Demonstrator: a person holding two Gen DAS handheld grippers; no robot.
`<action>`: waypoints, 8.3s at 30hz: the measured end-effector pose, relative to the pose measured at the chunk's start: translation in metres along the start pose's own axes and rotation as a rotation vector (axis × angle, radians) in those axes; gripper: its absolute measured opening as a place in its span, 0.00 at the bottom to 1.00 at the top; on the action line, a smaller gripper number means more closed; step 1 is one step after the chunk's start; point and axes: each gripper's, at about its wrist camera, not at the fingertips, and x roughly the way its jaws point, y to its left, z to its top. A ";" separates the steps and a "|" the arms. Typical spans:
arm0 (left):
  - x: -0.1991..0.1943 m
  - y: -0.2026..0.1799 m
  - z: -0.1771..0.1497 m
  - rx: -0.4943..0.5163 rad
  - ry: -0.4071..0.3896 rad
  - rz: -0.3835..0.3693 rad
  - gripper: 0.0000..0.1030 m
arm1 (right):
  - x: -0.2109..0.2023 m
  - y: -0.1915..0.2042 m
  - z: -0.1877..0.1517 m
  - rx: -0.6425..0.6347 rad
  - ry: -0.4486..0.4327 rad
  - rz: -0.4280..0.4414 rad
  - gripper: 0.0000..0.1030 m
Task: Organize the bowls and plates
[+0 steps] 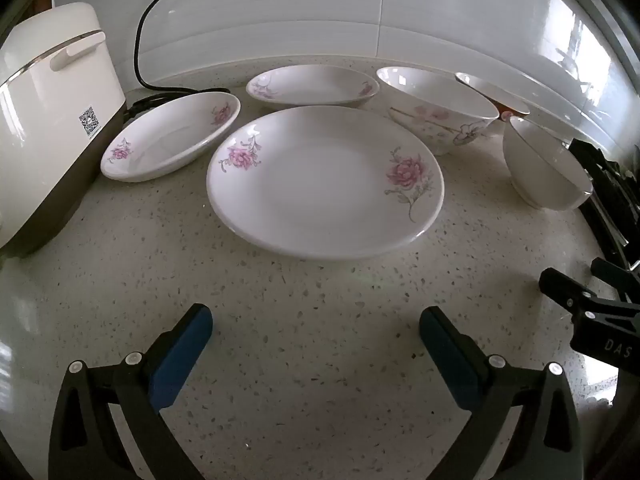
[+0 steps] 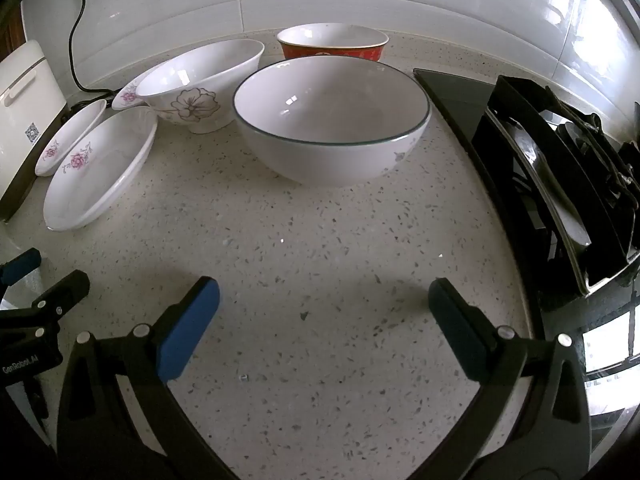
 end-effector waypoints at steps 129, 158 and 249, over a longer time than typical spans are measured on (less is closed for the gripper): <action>-0.022 0.088 0.040 -0.197 -0.067 -0.158 1.00 | -0.015 0.046 0.016 0.058 -0.017 0.393 1.00; 0.034 0.068 0.065 -0.141 -0.081 -0.048 0.43 | 0.036 0.101 0.065 0.031 0.011 0.397 0.45; -0.053 0.203 -0.046 -0.482 -0.093 0.124 0.59 | -0.010 0.208 0.010 -0.247 0.013 0.721 0.68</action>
